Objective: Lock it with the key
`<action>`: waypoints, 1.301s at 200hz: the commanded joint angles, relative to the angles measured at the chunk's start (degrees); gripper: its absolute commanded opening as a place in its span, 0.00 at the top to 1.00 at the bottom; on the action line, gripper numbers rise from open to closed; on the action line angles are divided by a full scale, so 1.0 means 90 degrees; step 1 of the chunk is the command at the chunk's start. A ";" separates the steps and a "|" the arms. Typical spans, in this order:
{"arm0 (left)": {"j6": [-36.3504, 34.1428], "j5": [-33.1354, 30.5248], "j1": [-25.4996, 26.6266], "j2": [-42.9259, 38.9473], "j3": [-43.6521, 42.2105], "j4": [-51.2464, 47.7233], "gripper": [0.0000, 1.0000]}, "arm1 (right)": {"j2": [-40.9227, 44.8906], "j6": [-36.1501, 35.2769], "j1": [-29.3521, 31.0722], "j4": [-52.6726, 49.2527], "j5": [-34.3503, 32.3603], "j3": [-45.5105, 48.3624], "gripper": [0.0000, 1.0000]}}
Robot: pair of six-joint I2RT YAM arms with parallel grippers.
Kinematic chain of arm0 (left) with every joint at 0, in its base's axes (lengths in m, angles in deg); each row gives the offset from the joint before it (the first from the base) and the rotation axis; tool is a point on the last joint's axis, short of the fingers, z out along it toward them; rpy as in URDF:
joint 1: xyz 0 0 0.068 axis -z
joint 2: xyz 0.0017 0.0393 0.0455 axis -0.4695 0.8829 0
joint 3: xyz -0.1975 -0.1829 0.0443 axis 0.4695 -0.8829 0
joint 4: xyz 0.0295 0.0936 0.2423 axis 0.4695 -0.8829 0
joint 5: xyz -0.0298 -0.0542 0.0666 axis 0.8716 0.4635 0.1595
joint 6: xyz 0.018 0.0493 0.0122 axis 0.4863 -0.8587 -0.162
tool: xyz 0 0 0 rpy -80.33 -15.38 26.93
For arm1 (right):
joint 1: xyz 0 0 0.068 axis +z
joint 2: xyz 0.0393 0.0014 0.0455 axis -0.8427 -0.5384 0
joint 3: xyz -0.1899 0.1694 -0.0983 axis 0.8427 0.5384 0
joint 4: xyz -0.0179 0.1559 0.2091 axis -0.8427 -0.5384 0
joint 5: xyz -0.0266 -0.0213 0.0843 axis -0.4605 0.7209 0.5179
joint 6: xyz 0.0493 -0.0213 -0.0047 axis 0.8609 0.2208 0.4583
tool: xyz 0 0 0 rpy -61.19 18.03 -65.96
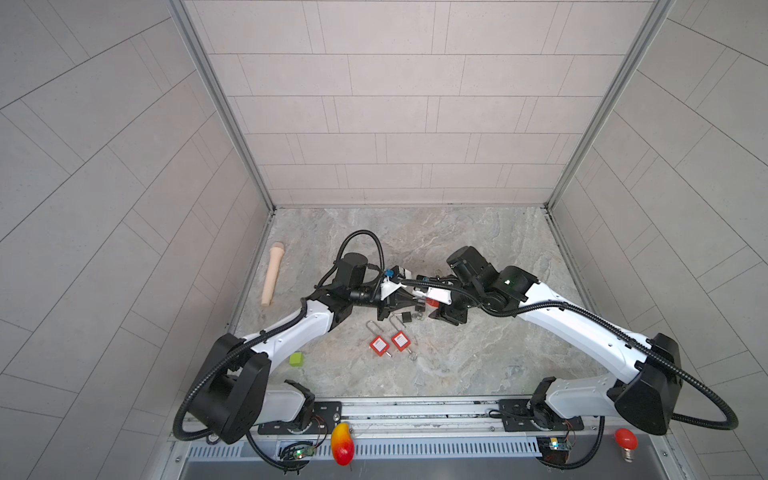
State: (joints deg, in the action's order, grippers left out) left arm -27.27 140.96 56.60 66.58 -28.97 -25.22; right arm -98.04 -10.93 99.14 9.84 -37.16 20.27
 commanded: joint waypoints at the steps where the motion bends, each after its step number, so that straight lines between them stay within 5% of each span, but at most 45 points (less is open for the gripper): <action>1: 0.0374 0.0173 0.0026 -0.0105 -0.0072 0.0953 1.00 | 0.0145 -0.0136 -0.0031 -0.0402 0.0115 -0.0149 0.28; 71: 0.0499 0.0366 0.0044 -0.0324 -0.0270 0.1487 1.00 | 0.0401 -0.0492 -0.0466 -0.0989 -0.0192 -0.0206 0.37; 260: 0.0370 0.0569 0.0162 -0.0227 -0.0141 0.1250 1.00 | -0.0568 -0.1531 -0.0615 -0.1947 0.1258 -0.1118 0.75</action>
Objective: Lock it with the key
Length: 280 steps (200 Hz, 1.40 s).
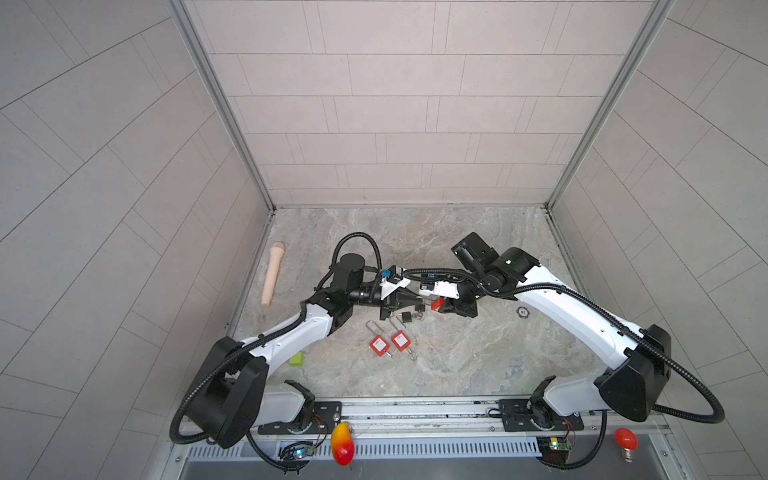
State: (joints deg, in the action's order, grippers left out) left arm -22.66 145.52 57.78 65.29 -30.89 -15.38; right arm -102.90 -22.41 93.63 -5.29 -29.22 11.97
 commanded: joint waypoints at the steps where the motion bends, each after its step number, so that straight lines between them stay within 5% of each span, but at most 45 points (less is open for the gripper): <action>1: -0.0144 0.0059 0.0031 -0.0080 0.0071 0.0156 1.00 | -0.0029 -0.0257 -0.0006 -0.0269 0.0389 -0.0199 0.75; 84: -0.0400 -0.0129 0.0159 -0.0026 0.0041 0.0058 1.00 | -0.0522 -0.0424 -0.0009 -0.0337 0.1000 -0.0757 0.84; 202: -0.0343 -0.0256 0.0237 -0.0062 0.0167 -0.0031 1.00 | -0.0641 -0.0126 -0.0057 -0.0059 0.1697 -0.1212 0.80; 220: -0.0322 -0.0283 0.0237 -0.0114 0.0148 -0.0027 1.00 | -0.0579 -0.0193 -0.0054 -0.0147 0.1496 -0.1114 0.73; 249: -0.0167 -0.0305 0.0208 -0.0219 0.0111 0.0187 1.00 | -0.0464 -0.0201 -0.0049 -0.0563 0.1053 -0.1043 0.44; 280: 0.0001 -0.0313 0.0187 -0.0288 0.0022 0.0561 1.00 | 0.0017 -0.0084 -0.0068 -0.0939 0.0506 -0.0857 0.37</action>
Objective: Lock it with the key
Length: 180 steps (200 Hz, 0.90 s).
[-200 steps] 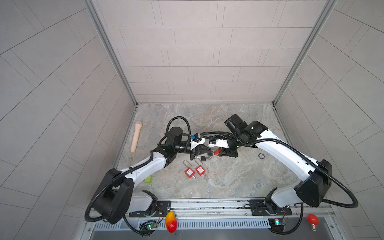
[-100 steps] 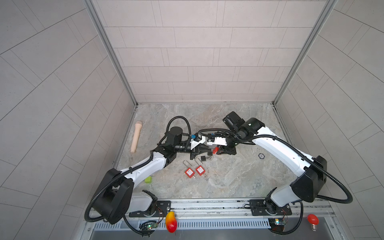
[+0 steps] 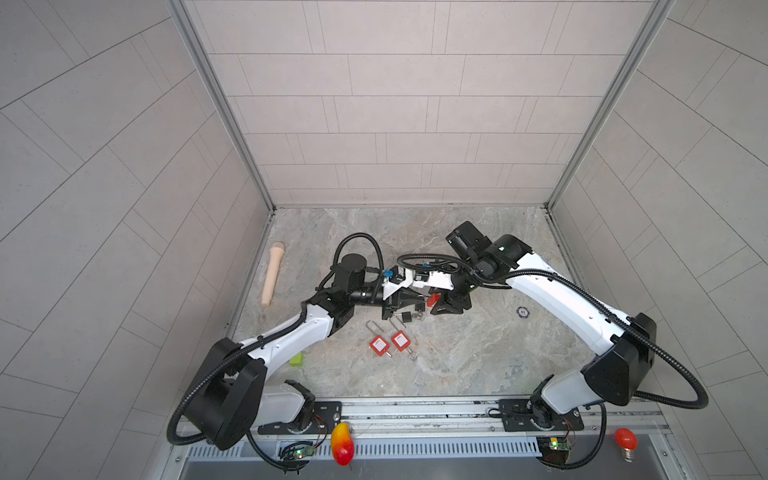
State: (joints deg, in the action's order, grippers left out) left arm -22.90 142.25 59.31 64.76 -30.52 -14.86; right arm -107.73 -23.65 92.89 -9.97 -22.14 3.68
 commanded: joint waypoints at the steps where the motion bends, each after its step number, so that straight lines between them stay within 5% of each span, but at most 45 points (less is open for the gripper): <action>1: 0.0028 0.0050 0.0017 -0.0236 -0.0024 0.0509 1.00 | 0.0579 0.0060 0.0020 -0.0422 -0.0309 0.0074 0.37; 47: 0.0233 0.0175 0.0017 -0.0220 -0.0103 0.0884 1.00 | 0.1565 0.0359 -0.0349 -0.0455 -0.1078 0.0716 0.36; 76: 0.0219 0.0216 0.0020 -0.0214 -0.0112 0.0850 1.00 | 0.1484 0.0359 -0.0551 -0.0611 -0.1476 0.0828 0.47; 180: 0.0175 0.0421 0.0085 -0.0302 -0.0077 0.0772 1.00 | 0.0570 0.0123 -0.0579 -0.0465 -0.0724 0.0546 0.59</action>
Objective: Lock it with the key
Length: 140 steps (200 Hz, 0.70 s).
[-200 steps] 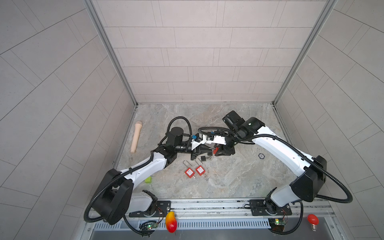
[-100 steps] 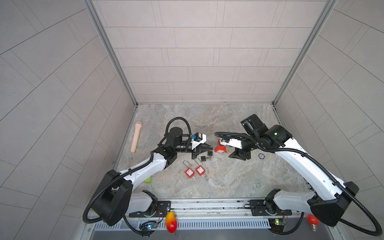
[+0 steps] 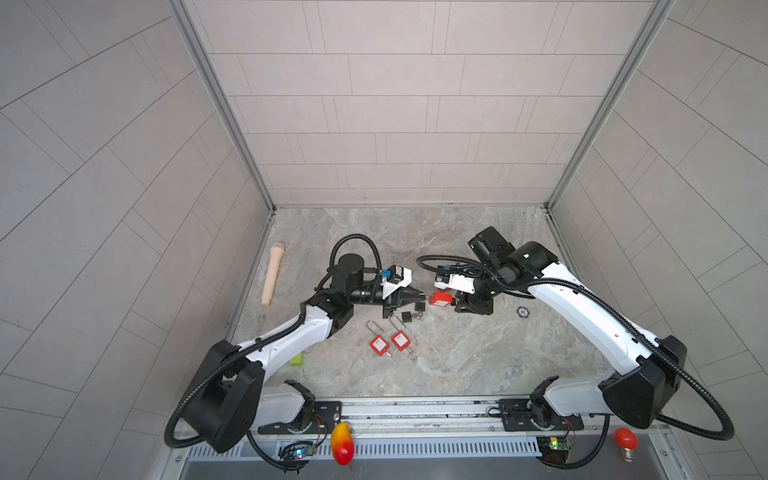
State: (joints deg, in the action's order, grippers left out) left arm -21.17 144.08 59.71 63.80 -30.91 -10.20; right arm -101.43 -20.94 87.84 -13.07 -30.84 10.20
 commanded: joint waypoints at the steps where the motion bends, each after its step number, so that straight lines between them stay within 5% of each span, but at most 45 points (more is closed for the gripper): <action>1: -0.0017 0.0217 0.0037 -0.0195 -0.0034 0.0254 1.00 | -0.0137 -0.0182 -0.0019 -0.0120 0.0251 -0.0180 0.59; 140: -0.0076 0.0031 0.0037 -0.0343 -0.0015 0.0103 1.00 | 0.0130 -0.0506 -0.0005 0.0527 0.0221 0.0141 0.73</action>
State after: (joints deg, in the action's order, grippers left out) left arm -21.30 143.23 59.66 62.38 -30.91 -10.31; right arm -103.07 -24.46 87.84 -9.05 -28.74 10.20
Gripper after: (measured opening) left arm 0.065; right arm 0.274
